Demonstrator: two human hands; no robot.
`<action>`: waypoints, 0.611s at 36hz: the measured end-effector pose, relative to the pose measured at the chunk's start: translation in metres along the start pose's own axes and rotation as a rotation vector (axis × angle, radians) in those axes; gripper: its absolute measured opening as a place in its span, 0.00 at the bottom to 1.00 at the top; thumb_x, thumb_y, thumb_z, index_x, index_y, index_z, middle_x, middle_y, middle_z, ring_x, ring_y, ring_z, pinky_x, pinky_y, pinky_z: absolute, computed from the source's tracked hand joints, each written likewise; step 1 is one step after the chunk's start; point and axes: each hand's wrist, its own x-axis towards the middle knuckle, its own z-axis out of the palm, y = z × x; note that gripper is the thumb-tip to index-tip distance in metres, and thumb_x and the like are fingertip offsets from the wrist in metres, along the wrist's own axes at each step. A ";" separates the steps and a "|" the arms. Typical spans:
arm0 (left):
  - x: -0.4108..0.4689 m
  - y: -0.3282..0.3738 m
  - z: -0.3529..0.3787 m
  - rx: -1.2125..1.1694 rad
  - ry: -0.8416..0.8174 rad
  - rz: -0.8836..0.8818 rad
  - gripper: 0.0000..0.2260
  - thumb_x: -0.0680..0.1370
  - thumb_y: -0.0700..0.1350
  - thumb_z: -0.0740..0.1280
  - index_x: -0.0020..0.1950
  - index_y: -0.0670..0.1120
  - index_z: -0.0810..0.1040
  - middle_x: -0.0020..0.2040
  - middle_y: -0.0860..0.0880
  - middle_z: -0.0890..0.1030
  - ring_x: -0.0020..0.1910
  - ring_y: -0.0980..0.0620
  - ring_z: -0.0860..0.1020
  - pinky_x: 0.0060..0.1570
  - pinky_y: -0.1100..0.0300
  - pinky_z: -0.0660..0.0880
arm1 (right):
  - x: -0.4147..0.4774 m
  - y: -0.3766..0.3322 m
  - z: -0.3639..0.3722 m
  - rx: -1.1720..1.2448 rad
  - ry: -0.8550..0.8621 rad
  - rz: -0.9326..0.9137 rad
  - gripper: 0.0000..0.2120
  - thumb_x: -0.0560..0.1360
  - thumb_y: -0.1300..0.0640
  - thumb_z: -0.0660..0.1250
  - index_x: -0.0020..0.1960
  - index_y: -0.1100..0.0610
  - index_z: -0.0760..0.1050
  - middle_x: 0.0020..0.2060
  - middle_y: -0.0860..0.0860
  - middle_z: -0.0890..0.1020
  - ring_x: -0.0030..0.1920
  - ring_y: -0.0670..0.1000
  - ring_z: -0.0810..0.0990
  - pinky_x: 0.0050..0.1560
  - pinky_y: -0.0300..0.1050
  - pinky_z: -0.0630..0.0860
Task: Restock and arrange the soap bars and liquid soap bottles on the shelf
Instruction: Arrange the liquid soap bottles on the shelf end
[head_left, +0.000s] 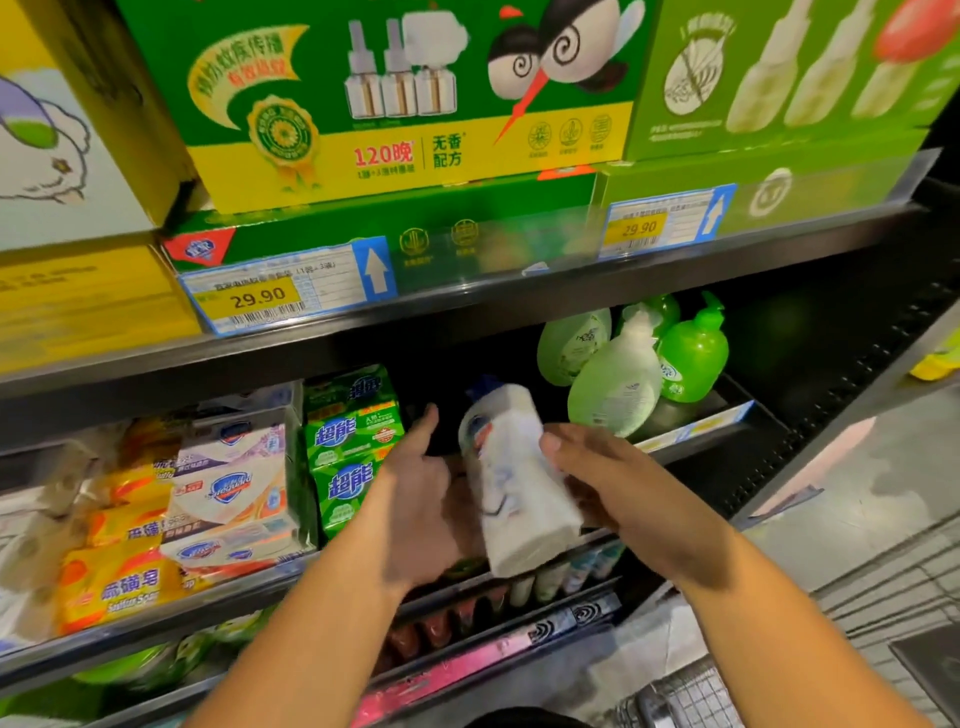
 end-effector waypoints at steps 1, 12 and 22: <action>-0.002 0.004 0.002 0.047 -0.017 -0.013 0.39 0.76 0.70 0.56 0.68 0.36 0.75 0.57 0.35 0.82 0.49 0.39 0.83 0.54 0.43 0.77 | 0.002 0.002 -0.002 0.043 0.001 0.021 0.14 0.75 0.48 0.70 0.56 0.54 0.82 0.51 0.57 0.86 0.51 0.53 0.84 0.50 0.46 0.78; 0.000 0.011 0.006 0.120 -0.042 -0.043 0.35 0.74 0.62 0.63 0.70 0.36 0.71 0.67 0.34 0.76 0.60 0.37 0.78 0.61 0.40 0.73 | 0.015 0.018 -0.017 0.138 0.104 0.179 0.14 0.75 0.47 0.70 0.53 0.57 0.83 0.50 0.57 0.85 0.49 0.59 0.84 0.52 0.57 0.80; 0.011 -0.005 -0.007 0.567 -0.102 0.663 0.28 0.78 0.60 0.65 0.75 0.50 0.69 0.69 0.53 0.77 0.71 0.53 0.73 0.70 0.51 0.68 | 0.030 0.028 -0.006 -0.283 0.140 -0.347 0.38 0.60 0.46 0.83 0.65 0.41 0.69 0.60 0.47 0.82 0.61 0.51 0.81 0.60 0.60 0.78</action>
